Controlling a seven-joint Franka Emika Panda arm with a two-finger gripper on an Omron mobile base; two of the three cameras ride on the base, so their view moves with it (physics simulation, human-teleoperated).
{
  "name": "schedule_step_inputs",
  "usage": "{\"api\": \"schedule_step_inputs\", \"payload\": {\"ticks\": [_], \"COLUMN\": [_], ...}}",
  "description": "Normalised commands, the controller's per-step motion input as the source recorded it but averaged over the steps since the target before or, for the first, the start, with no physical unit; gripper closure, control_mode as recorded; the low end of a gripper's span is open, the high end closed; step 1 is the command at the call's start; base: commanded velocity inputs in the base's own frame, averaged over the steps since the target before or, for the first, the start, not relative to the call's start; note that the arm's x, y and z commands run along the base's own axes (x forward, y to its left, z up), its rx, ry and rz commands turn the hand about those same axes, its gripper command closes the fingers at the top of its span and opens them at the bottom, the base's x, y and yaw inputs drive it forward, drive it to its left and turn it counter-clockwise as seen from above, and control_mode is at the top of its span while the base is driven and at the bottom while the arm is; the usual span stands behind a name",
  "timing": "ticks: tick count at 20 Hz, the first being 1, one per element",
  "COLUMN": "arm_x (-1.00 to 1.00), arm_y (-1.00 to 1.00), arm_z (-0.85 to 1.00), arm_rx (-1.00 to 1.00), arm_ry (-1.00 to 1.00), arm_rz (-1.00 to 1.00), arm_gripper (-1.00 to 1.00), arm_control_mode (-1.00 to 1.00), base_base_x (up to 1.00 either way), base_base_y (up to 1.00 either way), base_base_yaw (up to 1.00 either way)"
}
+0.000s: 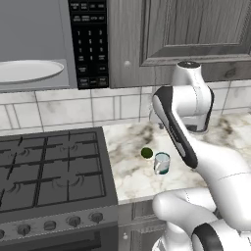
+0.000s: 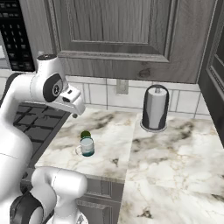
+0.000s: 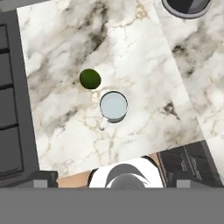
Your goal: Pick the mug from the counter and place it inside the microwave. Then close the microwave.
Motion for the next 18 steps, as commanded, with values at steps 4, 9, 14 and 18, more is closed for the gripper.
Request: {"api": "schedule_step_inputs", "payload": {"ticks": [4,9,14,18], "arm_x": [0.00,0.03,0.01,0.00], "arm_y": [0.00,0.00,0.02,0.00], "arm_z": [-0.09,-0.27,-0.38,-0.40], "arm_rx": [0.01,0.04,0.06,0.05], "arm_ry": [0.03,0.00,0.00,0.02], "arm_rz": [-0.25,-0.15,-0.04,0.00], "arm_gripper": [-1.00,-1.00,-1.00,-1.00], "arm_control_mode": [-1.00,-1.00,-1.00,-1.00], "base_base_x": [0.00,0.00,0.00,0.00], "base_base_y": [0.00,0.00,0.00,0.00], "base_base_yaw": [0.00,0.00,0.00,0.00]}}
